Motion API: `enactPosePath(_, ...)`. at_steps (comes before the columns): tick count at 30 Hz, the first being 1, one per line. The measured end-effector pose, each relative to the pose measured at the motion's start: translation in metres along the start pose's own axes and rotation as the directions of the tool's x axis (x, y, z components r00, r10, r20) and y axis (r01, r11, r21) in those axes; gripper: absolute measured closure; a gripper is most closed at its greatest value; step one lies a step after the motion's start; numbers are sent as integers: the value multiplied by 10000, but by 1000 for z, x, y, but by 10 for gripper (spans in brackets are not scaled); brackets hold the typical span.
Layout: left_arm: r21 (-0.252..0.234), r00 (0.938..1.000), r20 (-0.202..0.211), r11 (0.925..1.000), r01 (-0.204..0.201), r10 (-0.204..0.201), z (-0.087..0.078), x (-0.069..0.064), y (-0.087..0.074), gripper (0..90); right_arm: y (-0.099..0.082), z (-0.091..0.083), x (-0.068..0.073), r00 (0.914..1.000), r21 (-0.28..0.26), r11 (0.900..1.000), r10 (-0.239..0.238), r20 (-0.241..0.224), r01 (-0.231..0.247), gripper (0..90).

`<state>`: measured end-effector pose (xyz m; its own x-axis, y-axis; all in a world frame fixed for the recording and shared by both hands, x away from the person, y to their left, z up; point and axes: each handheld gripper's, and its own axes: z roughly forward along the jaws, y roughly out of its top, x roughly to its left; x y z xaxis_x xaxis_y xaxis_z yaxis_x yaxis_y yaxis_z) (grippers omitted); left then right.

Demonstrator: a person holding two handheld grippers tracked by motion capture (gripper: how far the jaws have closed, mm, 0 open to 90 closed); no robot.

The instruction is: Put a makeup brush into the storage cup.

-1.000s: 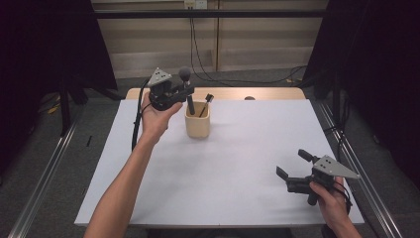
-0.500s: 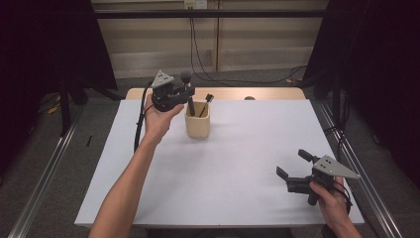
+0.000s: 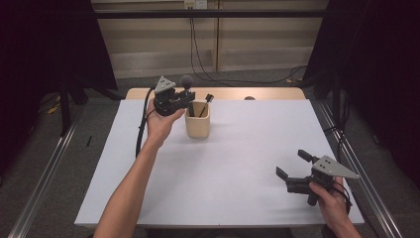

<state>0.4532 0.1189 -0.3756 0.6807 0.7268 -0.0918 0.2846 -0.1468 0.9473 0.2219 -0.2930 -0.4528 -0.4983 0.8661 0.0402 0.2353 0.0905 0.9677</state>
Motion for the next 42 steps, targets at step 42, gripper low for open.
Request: enactPosePath(42, 691, 10000, 23, 9976, 14, -15, 14, -1, -31, 707, -1, 2, 1, 9999, 99, 10000, -15, -107, 16, 0)
